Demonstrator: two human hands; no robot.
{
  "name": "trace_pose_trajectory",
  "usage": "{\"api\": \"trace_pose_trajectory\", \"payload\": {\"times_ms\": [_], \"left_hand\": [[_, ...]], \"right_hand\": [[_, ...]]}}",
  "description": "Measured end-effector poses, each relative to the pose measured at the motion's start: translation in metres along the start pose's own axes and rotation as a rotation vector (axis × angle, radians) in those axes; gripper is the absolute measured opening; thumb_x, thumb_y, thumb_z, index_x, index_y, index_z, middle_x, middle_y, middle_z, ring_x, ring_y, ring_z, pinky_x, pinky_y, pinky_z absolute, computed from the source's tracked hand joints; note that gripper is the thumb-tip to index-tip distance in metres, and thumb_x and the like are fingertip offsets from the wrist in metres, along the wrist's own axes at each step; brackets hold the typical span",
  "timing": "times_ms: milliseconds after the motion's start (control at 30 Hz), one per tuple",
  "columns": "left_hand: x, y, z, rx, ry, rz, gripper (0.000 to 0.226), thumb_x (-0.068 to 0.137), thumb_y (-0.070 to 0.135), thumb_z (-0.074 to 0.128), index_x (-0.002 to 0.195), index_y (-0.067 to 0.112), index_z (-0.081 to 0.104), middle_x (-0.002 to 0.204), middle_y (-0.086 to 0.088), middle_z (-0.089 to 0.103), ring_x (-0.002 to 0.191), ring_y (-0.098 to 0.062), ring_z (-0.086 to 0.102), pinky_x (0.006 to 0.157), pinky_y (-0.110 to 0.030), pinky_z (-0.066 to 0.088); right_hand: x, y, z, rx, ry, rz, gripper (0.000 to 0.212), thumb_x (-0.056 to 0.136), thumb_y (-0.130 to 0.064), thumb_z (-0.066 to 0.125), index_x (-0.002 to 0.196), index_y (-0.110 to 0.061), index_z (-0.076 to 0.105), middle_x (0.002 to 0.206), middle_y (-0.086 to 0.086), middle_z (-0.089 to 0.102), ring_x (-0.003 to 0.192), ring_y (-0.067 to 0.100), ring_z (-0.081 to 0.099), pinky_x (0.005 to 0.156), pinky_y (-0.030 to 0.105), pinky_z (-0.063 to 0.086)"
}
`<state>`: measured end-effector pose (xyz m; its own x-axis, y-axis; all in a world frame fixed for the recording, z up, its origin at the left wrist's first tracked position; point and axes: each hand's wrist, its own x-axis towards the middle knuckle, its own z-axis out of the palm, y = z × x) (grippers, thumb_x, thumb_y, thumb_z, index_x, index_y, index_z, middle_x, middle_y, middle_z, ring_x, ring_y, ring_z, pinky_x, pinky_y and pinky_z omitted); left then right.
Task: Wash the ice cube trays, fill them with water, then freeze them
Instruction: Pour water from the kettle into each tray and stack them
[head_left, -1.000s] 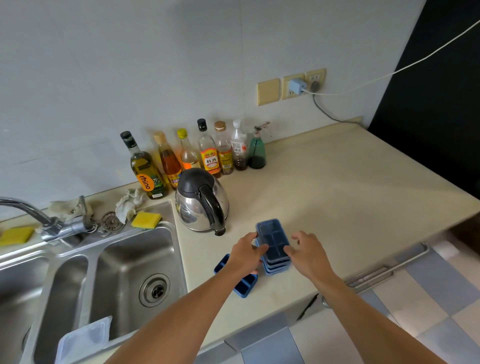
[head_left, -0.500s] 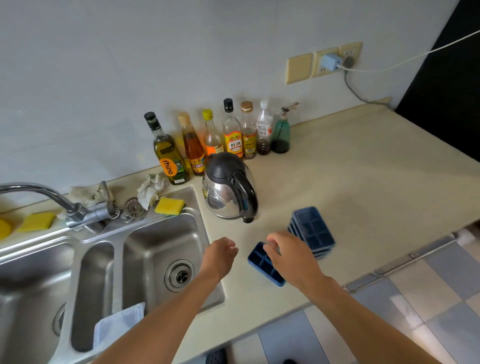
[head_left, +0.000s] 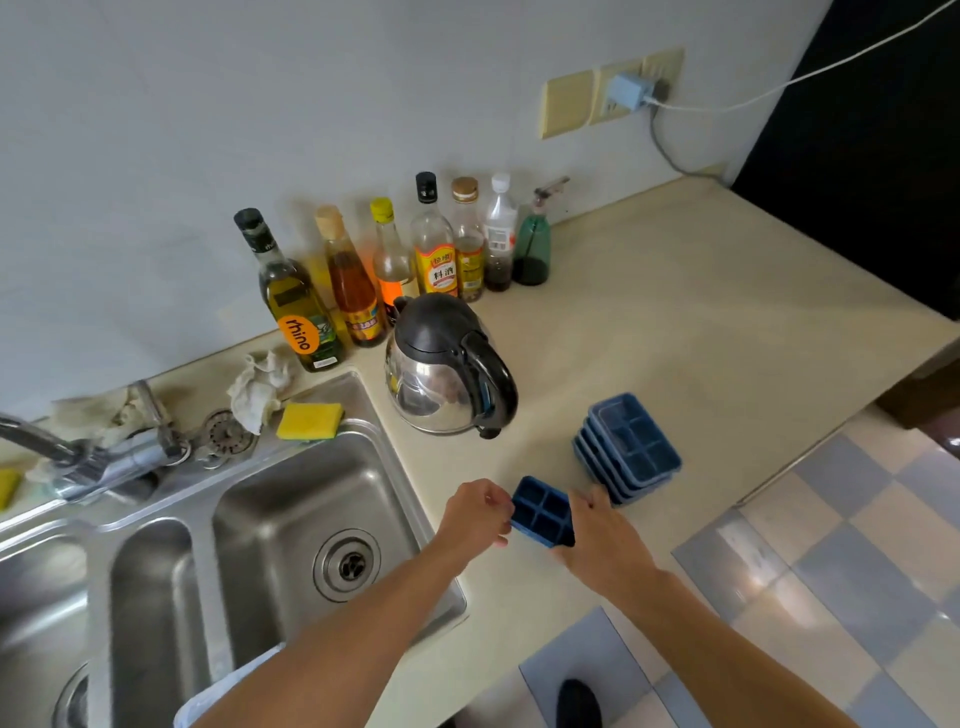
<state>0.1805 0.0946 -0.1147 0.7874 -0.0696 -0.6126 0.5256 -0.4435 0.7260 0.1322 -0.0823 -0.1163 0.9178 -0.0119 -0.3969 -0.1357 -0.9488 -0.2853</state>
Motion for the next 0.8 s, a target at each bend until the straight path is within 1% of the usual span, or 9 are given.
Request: {"api": "trace_pose_trajectory", "payload": {"times_ms": [100,200,367,433,533,600,700,800], "left_hand": [[0.001,0.001,0.001,-0.043,0.006,-0.049,0.011,0.093,0.002,0.060,0.102,0.003,0.066,0.088,-0.015,0.072,0.069,-0.022,0.069,0.063,-0.028,0.060],[-0.001,0.001,0.003,-0.043,0.035,-0.048,0.009,0.092,0.001,0.060,0.098,0.006,0.065,0.084,-0.014,0.072,0.063,-0.020,0.068,0.056,-0.023,0.055],[-0.008,0.002,0.003,-0.029,0.058,-0.035,0.011,0.089,-0.001,0.060,0.089,0.009,0.064,0.076,-0.013,0.071,0.057,-0.019,0.066,0.060,-0.025,0.058],[-0.012,0.003,0.003,-0.030,0.072,-0.033,0.011,0.090,-0.002,0.059,0.088,0.008,0.064,0.076,-0.014,0.071,0.056,-0.019,0.066,0.060,-0.025,0.058],[-0.017,0.005,0.004,-0.024,0.100,-0.032,0.011,0.091,-0.002,0.059,0.090,0.007,0.064,0.077,-0.015,0.072,0.054,-0.017,0.065,0.049,-0.018,0.052],[-0.019,0.006,0.006,-0.016,0.118,-0.029,0.011,0.091,-0.002,0.059,0.091,0.007,0.065,0.078,-0.015,0.073,0.055,-0.017,0.066,0.047,-0.015,0.048],[-0.017,0.008,0.006,-0.019,0.129,-0.030,0.008,0.090,0.001,0.062,0.093,0.008,0.065,0.077,-0.013,0.075,0.057,-0.017,0.071,0.051,-0.018,0.053],[-0.014,0.010,0.000,-0.070,0.149,-0.041,0.002,0.092,0.012,0.066,0.093,0.012,0.064,0.079,-0.010,0.075,0.061,-0.020,0.074,0.055,-0.025,0.060]], "right_hand": [[-0.002,0.000,-0.001,0.032,0.030,-0.007,0.059,0.087,-0.037,0.072,0.135,-0.017,0.043,0.128,0.006,0.041,0.105,0.024,0.062,0.088,0.032,0.054],[-0.002,0.000,-0.002,0.060,0.021,-0.012,0.058,0.086,-0.037,0.073,0.134,-0.018,0.045,0.127,0.005,0.046,0.107,0.023,0.061,0.088,0.031,0.054],[-0.003,0.003,-0.004,0.072,0.007,-0.025,0.057,0.087,-0.032,0.070,0.135,-0.020,0.043,0.127,0.004,0.050,0.108,0.022,0.060,0.090,0.031,0.053],[-0.003,0.003,-0.005,0.067,0.020,-0.038,0.057,0.087,-0.032,0.070,0.136,-0.021,0.043,0.128,0.003,0.047,0.107,0.022,0.061,0.089,0.031,0.054],[-0.003,0.003,-0.007,0.032,0.030,-0.056,0.056,0.087,-0.034,0.071,0.134,-0.022,0.043,0.125,0.002,0.039,0.101,0.021,0.061,0.082,0.028,0.053],[-0.003,0.003,-0.008,0.026,0.021,-0.065,0.055,0.088,-0.034,0.070,0.134,-0.021,0.043,0.125,0.001,0.039,0.100,0.020,0.060,0.080,0.028,0.053],[-0.003,0.002,-0.012,0.018,0.035,-0.086,0.054,0.089,-0.035,0.068,0.135,-0.020,0.041,0.124,0.001,0.040,0.101,0.019,0.059,0.078,0.029,0.053],[-0.004,-0.005,-0.020,0.001,0.079,-0.119,0.054,0.089,-0.037,0.066,0.132,-0.021,0.037,0.121,0.000,0.044,0.095,0.019,0.060,0.072,0.027,0.049]]}}
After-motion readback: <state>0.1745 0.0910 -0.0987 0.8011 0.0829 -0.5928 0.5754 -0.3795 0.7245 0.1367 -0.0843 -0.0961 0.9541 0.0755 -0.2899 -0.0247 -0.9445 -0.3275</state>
